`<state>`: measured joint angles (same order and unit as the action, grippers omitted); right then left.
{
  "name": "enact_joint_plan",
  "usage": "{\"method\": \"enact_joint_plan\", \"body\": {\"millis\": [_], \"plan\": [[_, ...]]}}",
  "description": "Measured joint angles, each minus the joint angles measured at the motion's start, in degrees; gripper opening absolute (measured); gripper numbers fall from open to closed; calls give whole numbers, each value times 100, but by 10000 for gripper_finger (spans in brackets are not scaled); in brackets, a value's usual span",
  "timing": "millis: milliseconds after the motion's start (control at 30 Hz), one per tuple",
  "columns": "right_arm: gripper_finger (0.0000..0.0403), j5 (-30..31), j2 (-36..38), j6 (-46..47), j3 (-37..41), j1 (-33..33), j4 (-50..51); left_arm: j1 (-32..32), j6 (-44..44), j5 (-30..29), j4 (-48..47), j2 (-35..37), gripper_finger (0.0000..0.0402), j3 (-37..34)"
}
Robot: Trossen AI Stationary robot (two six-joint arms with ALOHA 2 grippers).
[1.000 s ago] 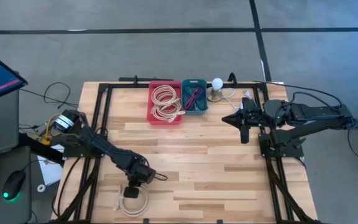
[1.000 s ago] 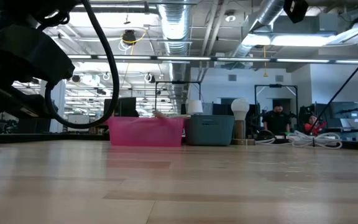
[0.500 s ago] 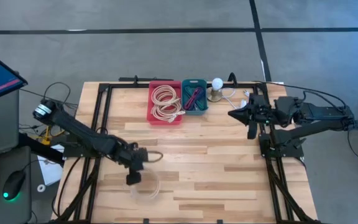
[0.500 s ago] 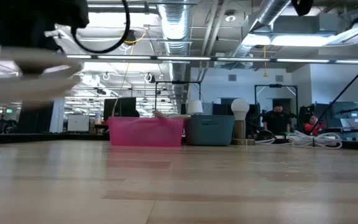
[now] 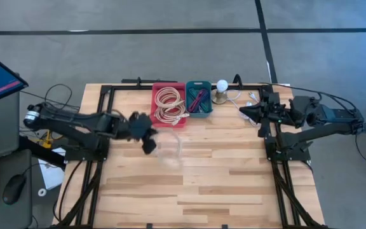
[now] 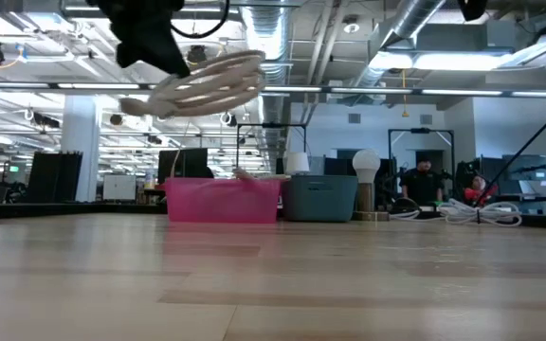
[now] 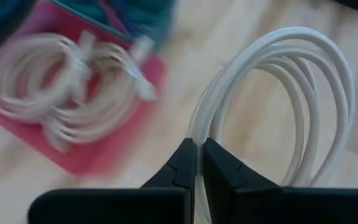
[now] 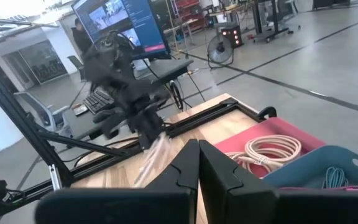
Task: Pick & Place USB Port
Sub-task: Put the light brown HDMI cable into the pink bin
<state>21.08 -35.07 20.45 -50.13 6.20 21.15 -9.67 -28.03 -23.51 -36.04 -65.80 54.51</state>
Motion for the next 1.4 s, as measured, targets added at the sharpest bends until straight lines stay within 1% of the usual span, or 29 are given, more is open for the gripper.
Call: {"method": "enact_joint_plan", "body": {"millis": [167,333,533,700,900,1067,1233,1400], "plan": [[0,0,-4,1,0,2,29,949,694,-90,343,10,11,164],[0,0,-4,2,0,4,37,1924,998,-8,762,13,11,172],[0,0,-4,4,0,4,116,3019,954,777,1193,0,11,172],[0,0,-4,4,0,4,118,3645,942,1052,1571,-223,11,175],[0,0,-4,8,0,4,198,4097,911,1551,1653,-955,11,176],[0,1,-4,17,0,4,307,4222,718,1946,1864,-1659,11,176],[0,2,-4,17,0,4,302,4225,523,2037,2099,-2154,11,176],[0,2,-4,17,0,4,297,4238,487,2028,2182,-2396,11,176]]}}
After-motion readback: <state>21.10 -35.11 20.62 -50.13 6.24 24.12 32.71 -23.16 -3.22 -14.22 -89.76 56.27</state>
